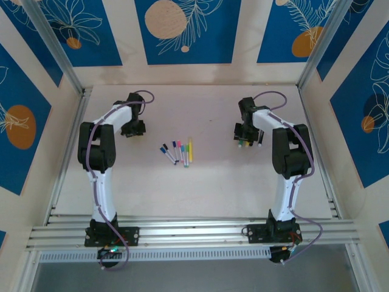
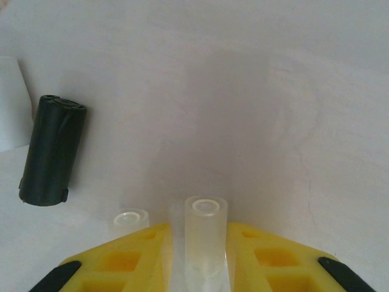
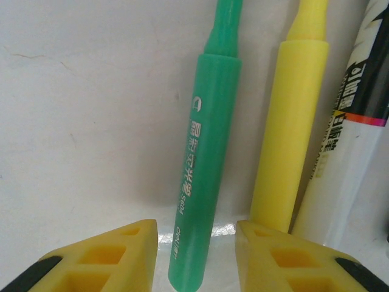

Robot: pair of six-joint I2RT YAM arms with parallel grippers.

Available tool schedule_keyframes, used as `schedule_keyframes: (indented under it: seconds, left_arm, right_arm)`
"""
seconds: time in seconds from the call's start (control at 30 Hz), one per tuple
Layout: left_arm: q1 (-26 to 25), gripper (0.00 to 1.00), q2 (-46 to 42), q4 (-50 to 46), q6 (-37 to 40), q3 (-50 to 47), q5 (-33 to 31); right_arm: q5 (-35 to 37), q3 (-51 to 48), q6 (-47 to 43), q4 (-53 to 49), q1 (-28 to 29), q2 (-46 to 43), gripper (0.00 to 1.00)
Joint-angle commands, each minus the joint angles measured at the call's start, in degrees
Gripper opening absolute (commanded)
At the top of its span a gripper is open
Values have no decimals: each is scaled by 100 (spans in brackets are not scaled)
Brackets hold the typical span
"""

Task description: Open the pen caps

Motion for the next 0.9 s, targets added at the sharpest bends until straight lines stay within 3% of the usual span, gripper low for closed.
schedule_keyframes:
  seconds: [0.0,0.23,0.47,0.67,0.87]
  left_arm:
    - [34,29,-262,-173,15,203,-40]
    - [-86,31,-1165,-142,-54,278,314]
    - [-503,35,-2604,1196,-360,-821,1458]
    - [-1007,35,-2807,1566,-669,-1303,2083]
    - [-1124,35,-3026,2333,-1198,-2198,2762]
  right_arm:
    - [-80,210,25,-144,55,-228,38]
    - [-790,215,149,-5,265,-1013,37]
    - [-1197,-195,565,204,952,-1750,37]
    - [-1033,-185,861,157,1921,-1571,37]
    - [-837,184,1029,-28,2616,-925,39]
